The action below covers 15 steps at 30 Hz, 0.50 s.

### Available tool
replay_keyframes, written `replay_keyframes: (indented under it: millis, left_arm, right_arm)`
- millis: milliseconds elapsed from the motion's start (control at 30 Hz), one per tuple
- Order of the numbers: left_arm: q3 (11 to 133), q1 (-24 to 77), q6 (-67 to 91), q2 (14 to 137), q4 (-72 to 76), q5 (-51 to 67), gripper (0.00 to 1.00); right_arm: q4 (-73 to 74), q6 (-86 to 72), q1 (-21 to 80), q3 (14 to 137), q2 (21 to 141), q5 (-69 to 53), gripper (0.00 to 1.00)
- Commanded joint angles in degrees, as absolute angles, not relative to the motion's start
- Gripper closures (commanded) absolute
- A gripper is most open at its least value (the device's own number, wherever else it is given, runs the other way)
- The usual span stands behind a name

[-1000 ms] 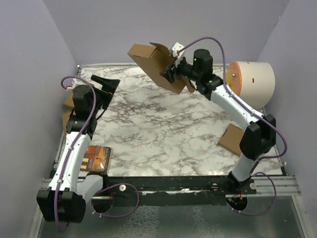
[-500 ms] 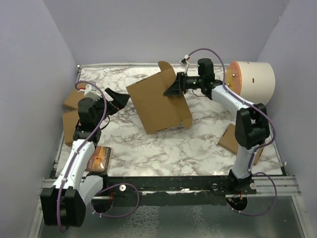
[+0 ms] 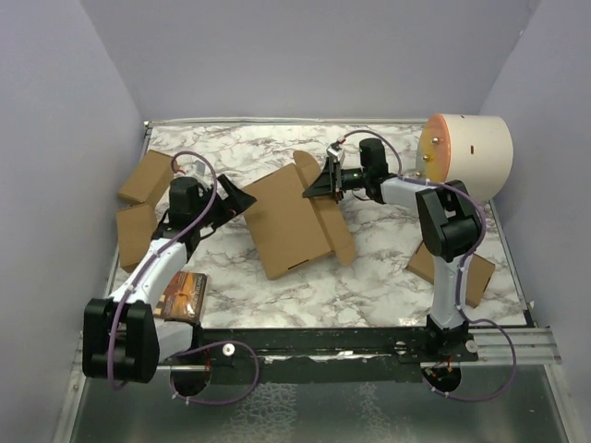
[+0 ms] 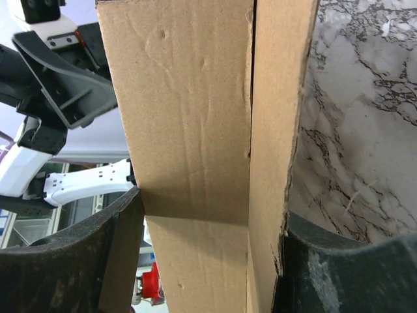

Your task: Fold the paper box

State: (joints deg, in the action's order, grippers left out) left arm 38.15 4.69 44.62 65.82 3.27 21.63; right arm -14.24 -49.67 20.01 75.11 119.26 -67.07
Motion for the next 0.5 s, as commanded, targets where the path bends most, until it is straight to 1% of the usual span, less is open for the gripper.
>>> replay_keyframes:
  millis: [0, 133, 267, 300, 400, 467]
  left_arm:
    - [42.17, 9.76, 43.55, 70.84, -2.31, 19.02, 0.12]
    - [47.36, 14.64, 41.79, 76.90, -10.31, 11.62, 0.12]
    - [48.60, 16.20, 41.23, 80.60, -11.03, 9.15, 0.12]
    - [49.63, 16.41, 39.85, 83.19, -11.59, 6.71, 0.12]
    - [50.71, 16.43, 38.23, 85.24, -11.72, 6.15, 0.14]
    - [51.70, 16.44, 37.28, 86.82, -11.96, 6.42, 0.15]
  right_arm:
    - [-18.18, -49.60, 19.90, 75.02, 121.80, -68.88, 0.44]
    - [-15.35, -46.23, 19.91, 76.01, 122.87, -68.50, 0.38]
    - [-9.00, -39.89, 19.86, 78.82, 123.68, -67.72, 0.30]
    - [-2.42, -33.39, 19.48, 81.00, 123.82, -65.72, 0.22]
    - [3.09, -27.37, 19.17, 83.05, 124.20, -63.48, 0.17]
    - [5.97, -23.90, 18.80, 84.10, 124.27, -62.44, 0.17]
